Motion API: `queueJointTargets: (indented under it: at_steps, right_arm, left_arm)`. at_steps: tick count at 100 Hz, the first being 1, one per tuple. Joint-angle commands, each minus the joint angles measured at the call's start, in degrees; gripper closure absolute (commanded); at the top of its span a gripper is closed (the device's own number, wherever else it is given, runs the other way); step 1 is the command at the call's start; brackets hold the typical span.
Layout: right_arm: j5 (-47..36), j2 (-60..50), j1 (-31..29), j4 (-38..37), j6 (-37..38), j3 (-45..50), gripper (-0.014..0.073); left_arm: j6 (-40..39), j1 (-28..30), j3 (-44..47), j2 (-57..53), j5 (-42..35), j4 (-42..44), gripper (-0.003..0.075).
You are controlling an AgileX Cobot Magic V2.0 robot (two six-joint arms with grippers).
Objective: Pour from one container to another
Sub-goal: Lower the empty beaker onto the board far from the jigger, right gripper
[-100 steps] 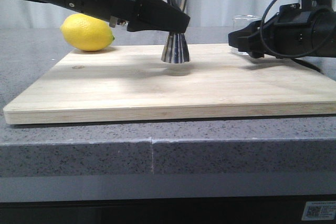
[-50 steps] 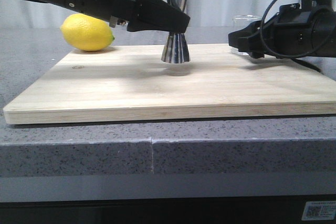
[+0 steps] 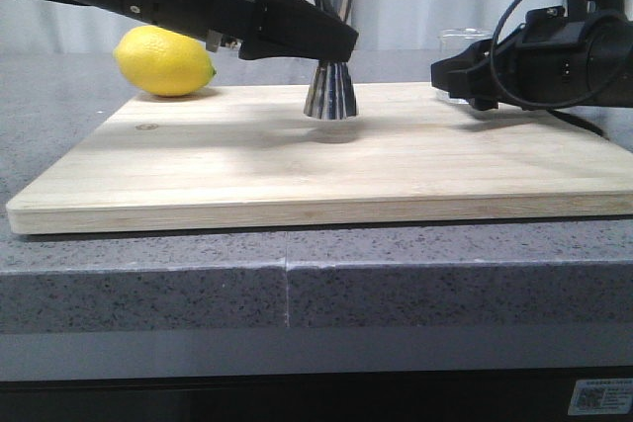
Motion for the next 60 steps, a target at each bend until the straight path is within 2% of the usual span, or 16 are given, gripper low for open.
queueJointTargets:
  at_steps: [1, 17, 39, 60]
  right_arm:
    - [-0.61, -1.99, -0.47, 0.76, -0.41, -1.17, 0.028]
    - [-0.72, -1.99, -0.47, 0.76, -0.41, -1.17, 0.0269]
    - [-0.72, -1.99, -0.47, 0.76, -0.41, -1.17, 0.0173]
    - [-0.94, -1.99, -0.47, 0.76, -0.41, -1.17, 0.0172]
  left_arm:
    - [-0.45, -0.56, -1.66, -2.73, 2.87, -4.23, 0.0627]
    - [-0.45, -0.56, -1.66, -2.73, 2.87, -4.23, 0.0627]
    - [-0.45, -0.56, -1.66, -2.73, 2.87, -4.23, 0.0627]
    - [-0.45, -0.56, -1.66, -2.73, 2.76, -4.23, 0.0627]
